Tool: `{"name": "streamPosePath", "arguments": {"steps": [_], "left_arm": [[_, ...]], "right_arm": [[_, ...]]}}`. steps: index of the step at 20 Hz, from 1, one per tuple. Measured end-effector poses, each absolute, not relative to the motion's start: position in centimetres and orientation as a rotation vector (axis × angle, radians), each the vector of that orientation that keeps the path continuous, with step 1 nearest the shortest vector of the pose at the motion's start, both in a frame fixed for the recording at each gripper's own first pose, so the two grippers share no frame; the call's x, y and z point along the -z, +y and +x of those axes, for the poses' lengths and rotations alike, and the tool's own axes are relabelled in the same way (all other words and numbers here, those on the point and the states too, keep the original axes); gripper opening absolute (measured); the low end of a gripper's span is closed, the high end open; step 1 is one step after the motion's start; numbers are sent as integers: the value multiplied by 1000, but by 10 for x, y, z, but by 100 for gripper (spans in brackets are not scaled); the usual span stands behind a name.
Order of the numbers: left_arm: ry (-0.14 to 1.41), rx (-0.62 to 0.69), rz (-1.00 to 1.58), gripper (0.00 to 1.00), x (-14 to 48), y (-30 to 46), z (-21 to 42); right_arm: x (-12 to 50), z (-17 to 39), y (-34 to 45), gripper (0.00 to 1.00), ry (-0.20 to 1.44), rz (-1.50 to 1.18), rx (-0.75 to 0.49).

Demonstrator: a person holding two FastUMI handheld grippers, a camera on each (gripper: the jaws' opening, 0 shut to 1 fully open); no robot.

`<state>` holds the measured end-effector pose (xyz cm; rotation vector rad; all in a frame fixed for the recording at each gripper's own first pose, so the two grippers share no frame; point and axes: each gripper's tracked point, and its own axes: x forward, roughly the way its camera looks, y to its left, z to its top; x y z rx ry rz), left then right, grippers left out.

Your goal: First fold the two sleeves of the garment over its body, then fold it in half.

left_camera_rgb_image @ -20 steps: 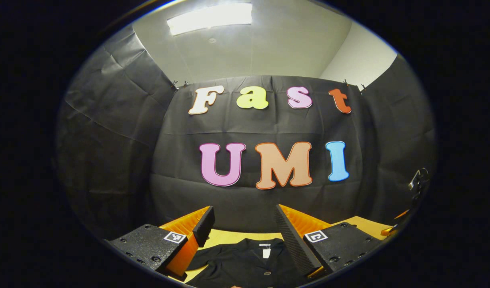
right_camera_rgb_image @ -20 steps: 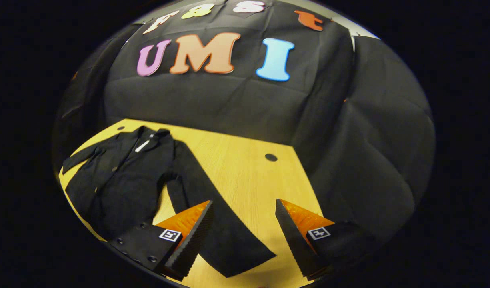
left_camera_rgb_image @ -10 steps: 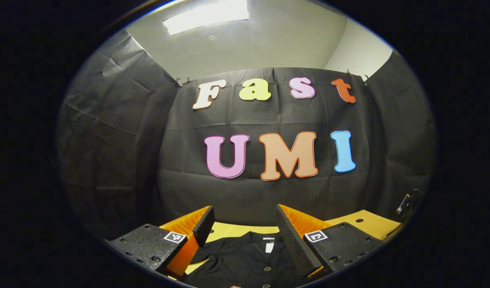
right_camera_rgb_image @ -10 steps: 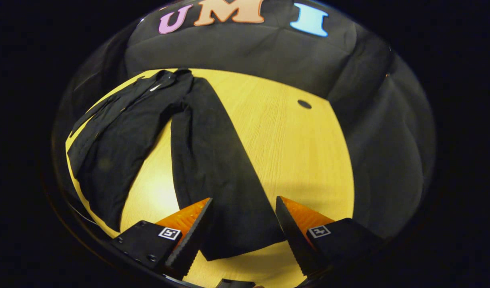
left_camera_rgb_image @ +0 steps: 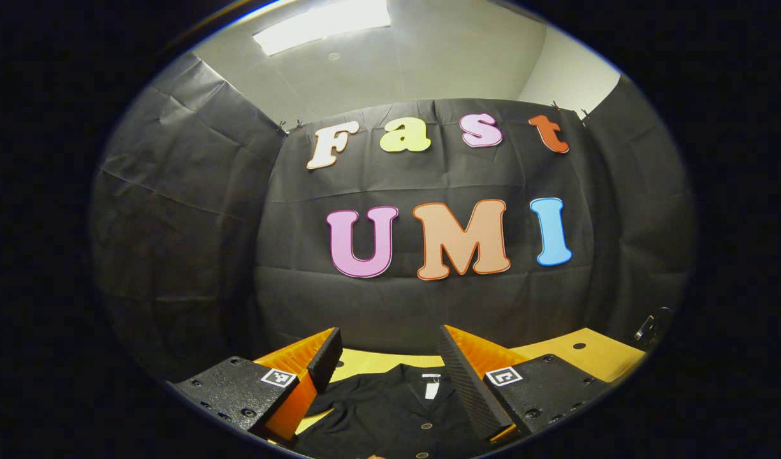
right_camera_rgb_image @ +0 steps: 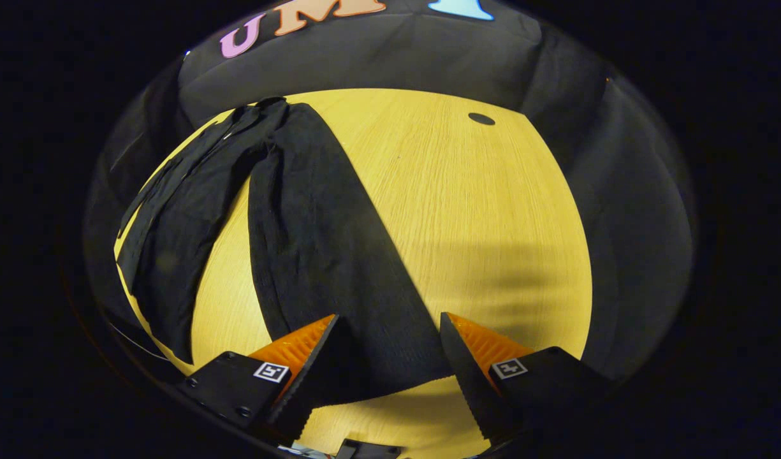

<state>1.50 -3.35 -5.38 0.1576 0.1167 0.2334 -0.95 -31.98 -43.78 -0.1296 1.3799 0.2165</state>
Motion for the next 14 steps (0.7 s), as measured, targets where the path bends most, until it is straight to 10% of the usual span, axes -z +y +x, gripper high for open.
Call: {"name": "streamPosePath", "arguments": {"steps": [4,8,14], "left_arm": [[123,-241,152,92,58,-33,17],[115,-238,170,92,55,-35,19],[99,-226,190,92,49,-38,20]], "right_arm": [[440,-12,-295,86,1386,-162,-290],[442,-19,-260,14,1395,-108,-316],[426,-6,-257,3,1319,-25,-235]]}}
